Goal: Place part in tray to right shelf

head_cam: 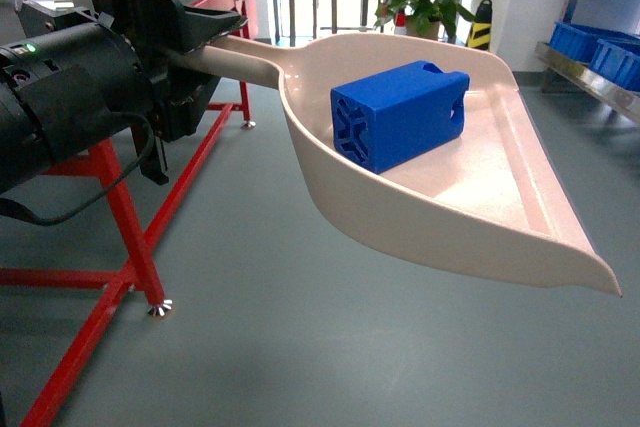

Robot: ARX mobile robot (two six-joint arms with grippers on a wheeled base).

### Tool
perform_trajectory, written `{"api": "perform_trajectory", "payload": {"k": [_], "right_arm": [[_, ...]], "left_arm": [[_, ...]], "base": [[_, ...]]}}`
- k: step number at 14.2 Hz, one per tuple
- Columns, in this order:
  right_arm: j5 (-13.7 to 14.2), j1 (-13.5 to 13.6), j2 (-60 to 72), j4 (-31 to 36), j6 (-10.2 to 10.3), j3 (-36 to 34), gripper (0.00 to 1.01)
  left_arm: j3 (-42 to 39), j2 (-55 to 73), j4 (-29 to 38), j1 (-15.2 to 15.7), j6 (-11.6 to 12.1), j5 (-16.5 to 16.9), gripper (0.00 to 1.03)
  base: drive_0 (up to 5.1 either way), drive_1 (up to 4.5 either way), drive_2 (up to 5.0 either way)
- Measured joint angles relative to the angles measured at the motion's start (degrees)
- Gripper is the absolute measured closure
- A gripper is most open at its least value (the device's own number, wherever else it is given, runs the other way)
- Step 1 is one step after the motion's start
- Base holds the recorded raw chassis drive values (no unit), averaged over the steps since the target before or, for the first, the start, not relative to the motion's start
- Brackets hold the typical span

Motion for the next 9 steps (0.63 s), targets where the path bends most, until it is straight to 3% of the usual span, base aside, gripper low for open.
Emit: {"api": "perform_trajectory", "payload": {"k": [9], "right_arm": [[-0.02, -0.04, 0.31, 0.09, 0.00, 0.00, 0.03]], "left_arm": [[0.09, 0.26, -0.02, -0.26, 0.04, 0.17, 0.89]], "base": [[0.0, 4.27, -4.3]]}}
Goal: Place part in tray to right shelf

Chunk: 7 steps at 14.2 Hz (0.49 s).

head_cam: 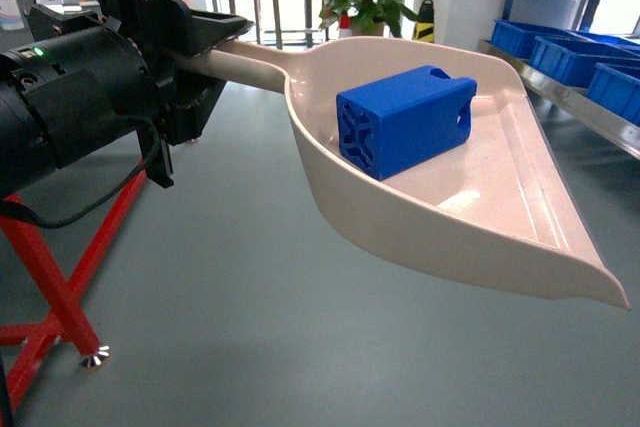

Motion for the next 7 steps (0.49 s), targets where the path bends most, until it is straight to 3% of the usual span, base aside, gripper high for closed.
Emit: {"api": "perform_trajectory", "payload": {"k": [5, 7], "right_arm": [[0.02, 0.00, 0.00, -0.02, 0.00, 0.00, 0.03], [0.00, 0.04, 0.00, 0.00, 0.00, 0.00, 0.03]], "left_arm": [[0.02, 0.00, -0.04, 0.31, 0.00, -0.37, 0.89], [0.02, 0.00, -0.02, 0.24, 0.00, -0.20, 0.89]], "base": [[0.0, 4.27, -4.3], [-1.6, -1.58, -1.6]]}}
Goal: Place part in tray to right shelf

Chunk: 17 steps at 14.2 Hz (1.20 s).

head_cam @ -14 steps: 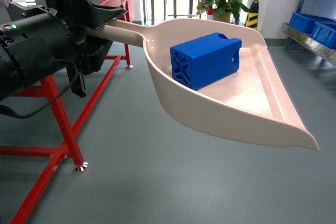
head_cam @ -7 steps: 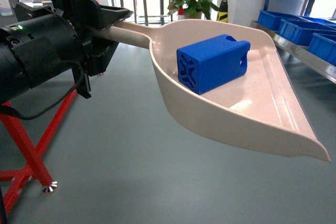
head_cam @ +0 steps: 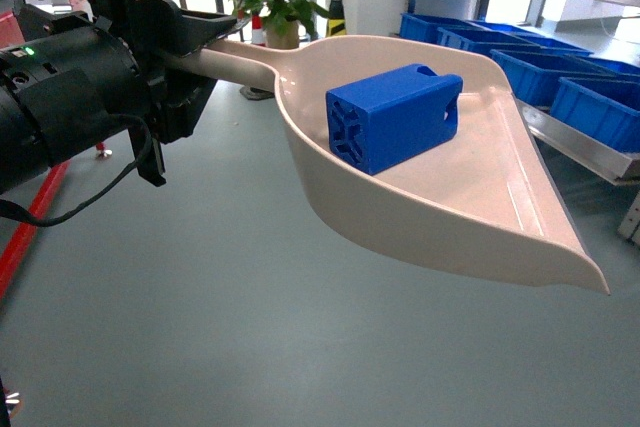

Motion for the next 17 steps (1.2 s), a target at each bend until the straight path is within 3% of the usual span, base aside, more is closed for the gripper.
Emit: {"api": "perform_trajectory", "payload": {"k": [17], "right_arm": [[0.00, -0.04, 0.00, 0.00, 0.00, 0.00, 0.03]], "left_arm": [[-0.02, 0.00, 0.00, 0.09, 0.00, -0.04, 0.89]], "base": [[-1.6, -1.58, -1.6]]}}
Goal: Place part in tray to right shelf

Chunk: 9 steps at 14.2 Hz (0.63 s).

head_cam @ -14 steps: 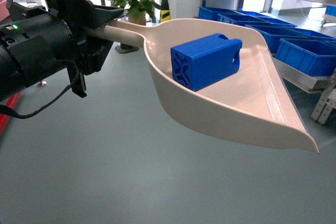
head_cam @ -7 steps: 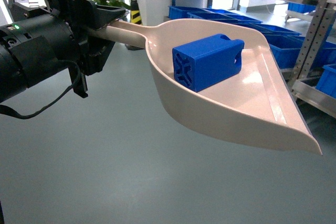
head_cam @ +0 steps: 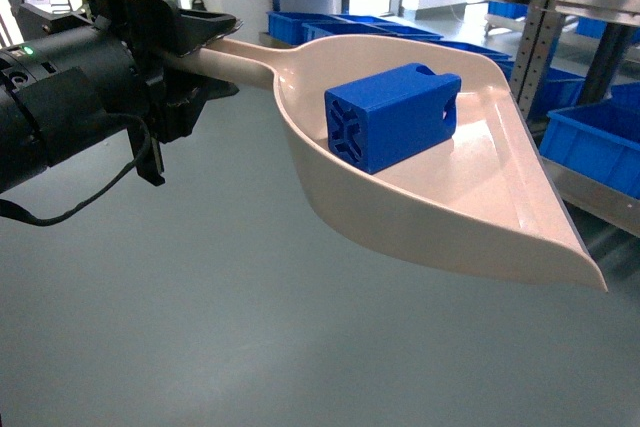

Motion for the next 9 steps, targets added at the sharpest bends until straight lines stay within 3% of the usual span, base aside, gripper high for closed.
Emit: {"api": "perform_trajectory", "payload": {"k": [9], "right_arm": [[0.00, 0.00, 0.00, -0.02, 0.00, 0.00, 0.03]], "left_arm": [[0.00, 0.00, 0.00, 0.00, 0.00, 0.02, 0.89]], "base": [[-1.5, -1.53, -1.5]]}}
